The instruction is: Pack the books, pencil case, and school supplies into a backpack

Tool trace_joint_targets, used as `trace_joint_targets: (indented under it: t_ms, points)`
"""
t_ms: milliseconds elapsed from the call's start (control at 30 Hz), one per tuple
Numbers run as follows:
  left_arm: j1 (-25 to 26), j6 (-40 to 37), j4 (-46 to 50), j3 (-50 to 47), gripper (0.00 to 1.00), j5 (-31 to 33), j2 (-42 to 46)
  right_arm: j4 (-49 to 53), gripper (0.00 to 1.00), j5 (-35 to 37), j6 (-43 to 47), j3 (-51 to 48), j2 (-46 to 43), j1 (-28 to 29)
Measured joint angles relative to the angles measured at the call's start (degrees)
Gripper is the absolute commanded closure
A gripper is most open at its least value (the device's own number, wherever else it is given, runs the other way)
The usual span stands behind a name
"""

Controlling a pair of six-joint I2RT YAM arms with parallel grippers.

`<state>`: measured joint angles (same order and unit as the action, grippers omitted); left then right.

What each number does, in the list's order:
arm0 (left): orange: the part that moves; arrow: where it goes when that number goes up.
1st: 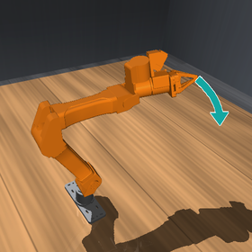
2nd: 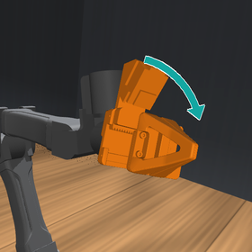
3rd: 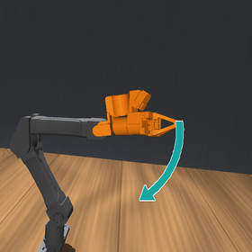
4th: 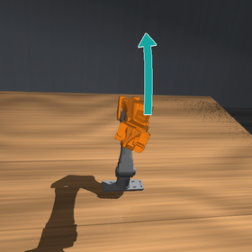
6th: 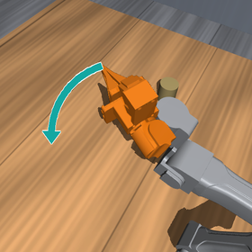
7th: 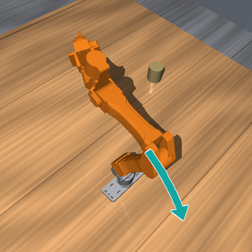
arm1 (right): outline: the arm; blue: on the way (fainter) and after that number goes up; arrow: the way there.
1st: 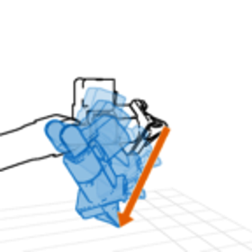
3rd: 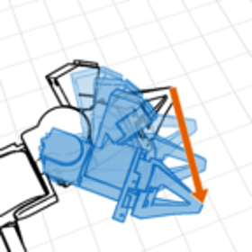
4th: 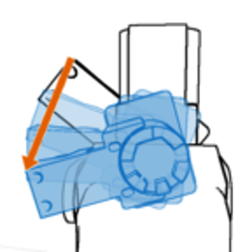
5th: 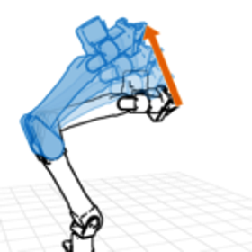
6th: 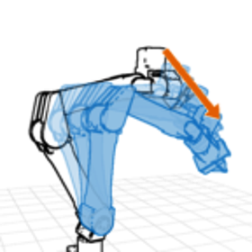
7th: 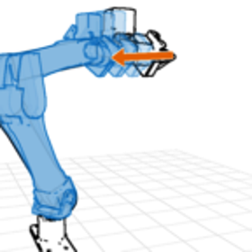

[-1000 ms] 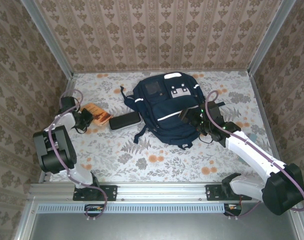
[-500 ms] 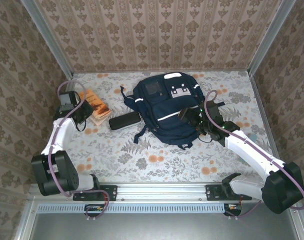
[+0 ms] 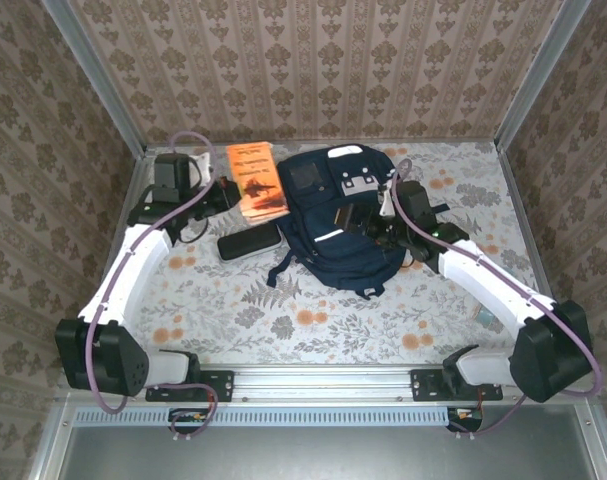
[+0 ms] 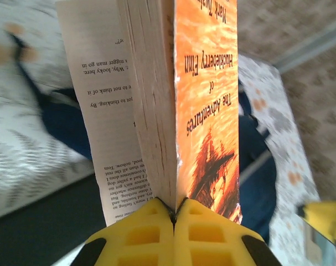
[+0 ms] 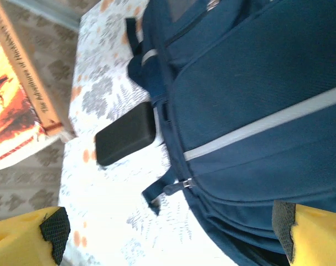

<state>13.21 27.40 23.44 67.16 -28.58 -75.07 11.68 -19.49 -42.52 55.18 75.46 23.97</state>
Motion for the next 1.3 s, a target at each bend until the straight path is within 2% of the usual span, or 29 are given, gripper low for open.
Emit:
trace_joint_targets:
  t_ms: [233,400,667,800,867,933,1033,1167,1233,1300]
  points:
    - [8.57,2.62,-2.60,-0.07,1.00,-4.85,-5.14,-5.51,0.05,-8.31,-0.74,0.15,3.58,0.11]
    - [10.01,5.31,-4.74,-0.48,1.00,-6.97,-7.13,-9.75,0.11,-11.28,-2.05,0.00,5.88,0.11]
    - [15.17,10.49,-10.67,-0.35,1.00,-10.88,-14.99,-18.78,0.33,-14.56,-7.15,-2.62,11.89,0.09]
    - [15.19,11.76,-11.37,-0.35,0.99,-11.52,-15.96,-21.38,0.51,-15.30,-8.87,-2.97,13.46,0.09]
    - [15.15,12.02,-11.52,-0.35,0.84,-11.19,-15.96,-22.29,0.61,-15.32,-9.55,-2.99,13.64,0.09]
    - [15.15,12.26,-11.43,-0.35,0.61,-10.43,-15.96,-22.91,0.72,-15.30,-9.88,-2.99,13.64,0.09]
    - [14.69,13.49,-11.54,-0.39,0.34,-9.92,-15.96,-23.34,0.78,-15.08,-10.27,-3.21,13.62,-0.24]
    - [13.60,15.69,-13.64,-1.60,0.14,-10.03,-15.93,-23.32,0.79,-15.34,-10.23,-4.68,13.40,-1.60]
    - [12.50,17.16,-14.69,-2.78,0.08,-10.08,-15.93,-23.58,0.79,-16.20,-10.51,-4.83,13.09,-2.73]
    - [11.69,19.26,-16.37,-3.78,0.06,-10.32,-15.93,-25.03,0.79,-17.92,-11.61,-4.83,12.96,-3.65]
